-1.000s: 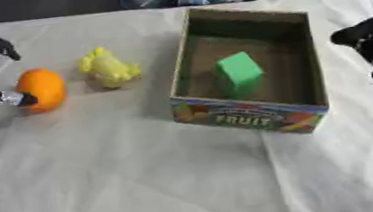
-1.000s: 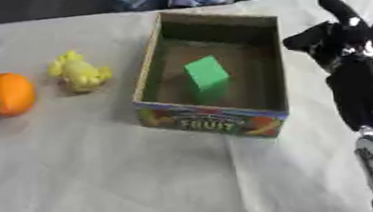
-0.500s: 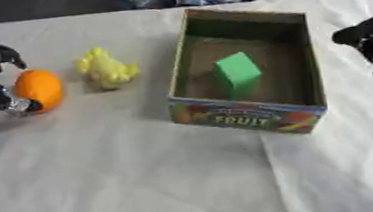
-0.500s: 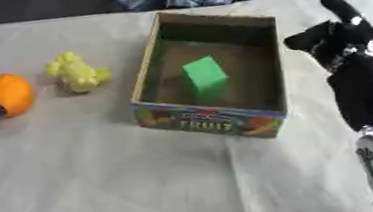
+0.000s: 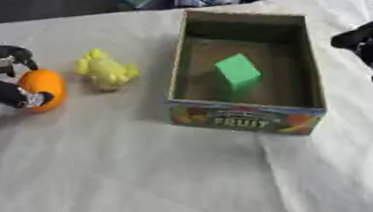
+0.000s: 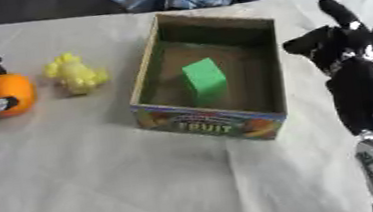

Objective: Pick up objects on the table and place them in the box.

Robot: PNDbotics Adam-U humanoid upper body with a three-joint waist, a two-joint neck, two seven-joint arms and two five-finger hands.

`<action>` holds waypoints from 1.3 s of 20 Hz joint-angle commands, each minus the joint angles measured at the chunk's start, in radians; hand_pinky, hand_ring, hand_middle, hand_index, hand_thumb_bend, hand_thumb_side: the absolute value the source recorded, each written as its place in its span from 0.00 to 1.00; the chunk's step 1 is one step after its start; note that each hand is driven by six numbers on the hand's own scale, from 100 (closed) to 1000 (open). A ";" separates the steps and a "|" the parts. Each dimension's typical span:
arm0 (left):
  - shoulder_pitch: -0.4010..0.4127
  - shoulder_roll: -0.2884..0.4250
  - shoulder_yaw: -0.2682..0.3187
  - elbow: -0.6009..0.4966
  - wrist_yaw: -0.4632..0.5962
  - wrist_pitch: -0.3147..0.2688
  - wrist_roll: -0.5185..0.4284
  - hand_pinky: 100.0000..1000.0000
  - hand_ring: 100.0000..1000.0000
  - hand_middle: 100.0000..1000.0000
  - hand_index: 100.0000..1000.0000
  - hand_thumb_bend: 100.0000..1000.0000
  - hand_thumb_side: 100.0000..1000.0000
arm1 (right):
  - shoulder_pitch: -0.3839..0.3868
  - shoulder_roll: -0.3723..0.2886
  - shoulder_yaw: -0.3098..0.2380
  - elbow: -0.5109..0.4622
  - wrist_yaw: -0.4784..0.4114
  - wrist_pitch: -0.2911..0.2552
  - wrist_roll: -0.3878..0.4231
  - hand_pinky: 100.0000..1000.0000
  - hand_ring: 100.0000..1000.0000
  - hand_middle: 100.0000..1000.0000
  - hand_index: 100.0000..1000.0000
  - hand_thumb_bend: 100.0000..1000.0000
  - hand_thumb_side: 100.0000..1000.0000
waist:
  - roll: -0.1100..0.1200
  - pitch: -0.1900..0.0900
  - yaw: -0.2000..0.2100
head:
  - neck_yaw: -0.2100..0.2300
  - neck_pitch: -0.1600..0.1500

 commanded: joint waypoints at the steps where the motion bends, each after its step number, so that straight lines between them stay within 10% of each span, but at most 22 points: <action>1: -0.021 0.015 0.006 -0.003 0.004 -0.005 0.005 0.59 0.75 1.00 0.87 0.22 0.38 | -0.007 -0.009 -0.004 -0.020 0.005 0.003 -0.002 0.78 0.69 0.54 0.97 0.28 1.00 | 0.002 -0.017 -0.002 | 0.003 -0.011; 5: -0.021 0.013 0.004 0.001 0.010 -0.015 -0.016 0.57 0.73 1.00 0.85 0.08 0.00 | -0.006 -0.008 -0.004 -0.020 0.005 0.005 -0.004 0.78 0.69 0.54 0.97 0.28 1.00 | 0.003 -0.018 -0.001 | 0.003 -0.010; 26: -0.035 0.020 -0.001 -0.035 -0.006 0.054 0.015 0.39 0.59 1.00 0.77 0.00 0.00 | -0.005 -0.005 -0.004 -0.020 0.001 0.015 -0.003 0.78 0.69 0.54 0.97 0.29 1.00 | 0.009 -0.025 -0.002 | 0.002 -0.013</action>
